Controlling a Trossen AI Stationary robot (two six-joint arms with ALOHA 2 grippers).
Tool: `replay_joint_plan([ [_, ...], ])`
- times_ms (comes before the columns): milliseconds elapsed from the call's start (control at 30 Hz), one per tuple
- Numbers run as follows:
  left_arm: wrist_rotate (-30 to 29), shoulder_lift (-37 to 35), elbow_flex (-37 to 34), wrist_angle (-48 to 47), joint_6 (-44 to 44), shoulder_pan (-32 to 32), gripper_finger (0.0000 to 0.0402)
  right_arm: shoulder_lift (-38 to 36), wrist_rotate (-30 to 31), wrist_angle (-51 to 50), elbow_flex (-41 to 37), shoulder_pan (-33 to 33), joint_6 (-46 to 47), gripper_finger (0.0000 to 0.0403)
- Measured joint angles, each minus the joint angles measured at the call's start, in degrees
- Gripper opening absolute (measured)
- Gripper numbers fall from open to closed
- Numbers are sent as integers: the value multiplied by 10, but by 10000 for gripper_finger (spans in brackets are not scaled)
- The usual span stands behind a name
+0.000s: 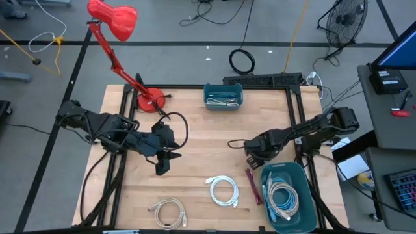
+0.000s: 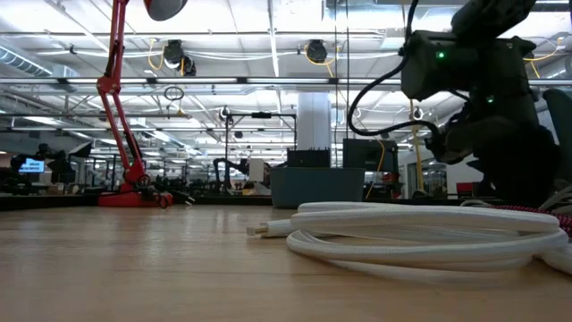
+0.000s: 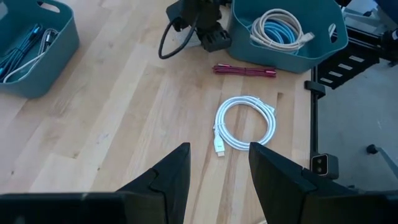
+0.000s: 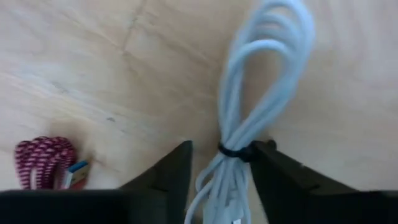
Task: Pick & Place USB Port
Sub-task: Put the white charger cable into the top blue bin
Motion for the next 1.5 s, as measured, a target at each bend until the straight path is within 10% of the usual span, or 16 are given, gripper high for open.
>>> replay_joint_plan([
  [200,0,0,0,1,0,0,166,0,-12,50,-1,-12,-18,27],
  [1100,-18,0,0,2,-20,1,166,3,95,248,227,-290,-98,26],
  [1500,-41,0,0,2,-61,52,165,38,9,385,243,-482,-112,26],
])
